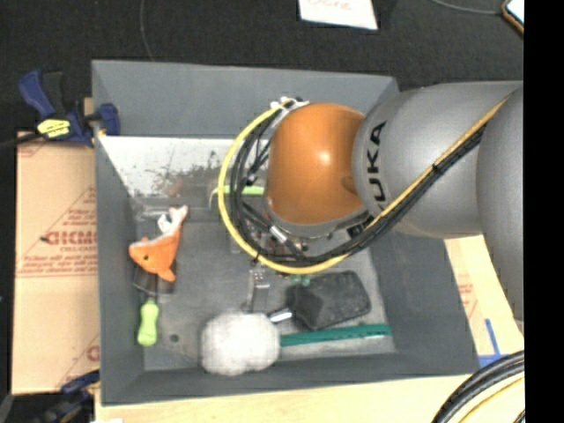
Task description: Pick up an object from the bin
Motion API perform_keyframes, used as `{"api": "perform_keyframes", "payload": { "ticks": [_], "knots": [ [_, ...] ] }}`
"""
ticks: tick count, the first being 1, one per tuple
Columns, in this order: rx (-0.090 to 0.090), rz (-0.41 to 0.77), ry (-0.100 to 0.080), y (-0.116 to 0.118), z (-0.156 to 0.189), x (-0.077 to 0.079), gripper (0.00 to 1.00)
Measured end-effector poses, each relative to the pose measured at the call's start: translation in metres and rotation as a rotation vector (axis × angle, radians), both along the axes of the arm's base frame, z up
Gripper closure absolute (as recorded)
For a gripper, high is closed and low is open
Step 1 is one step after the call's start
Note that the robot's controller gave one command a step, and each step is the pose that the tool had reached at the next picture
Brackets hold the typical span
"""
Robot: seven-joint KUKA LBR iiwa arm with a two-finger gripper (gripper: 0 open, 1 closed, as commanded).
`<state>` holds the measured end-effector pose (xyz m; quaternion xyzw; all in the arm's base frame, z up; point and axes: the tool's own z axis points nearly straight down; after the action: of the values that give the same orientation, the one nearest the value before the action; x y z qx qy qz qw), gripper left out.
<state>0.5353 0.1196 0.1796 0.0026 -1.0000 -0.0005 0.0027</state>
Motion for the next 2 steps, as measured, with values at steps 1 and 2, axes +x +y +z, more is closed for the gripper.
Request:
{"api": "perform_keyframes", "payload": {
  "ticks": [1, 2],
  "knots": [
    [0.001, -0.004, -0.008, -0.001, 0.004, 0.002, 0.00],
    [0.000, 0.354, -0.007, -0.108, -0.037, -0.019, 0.00]
  ]
}}
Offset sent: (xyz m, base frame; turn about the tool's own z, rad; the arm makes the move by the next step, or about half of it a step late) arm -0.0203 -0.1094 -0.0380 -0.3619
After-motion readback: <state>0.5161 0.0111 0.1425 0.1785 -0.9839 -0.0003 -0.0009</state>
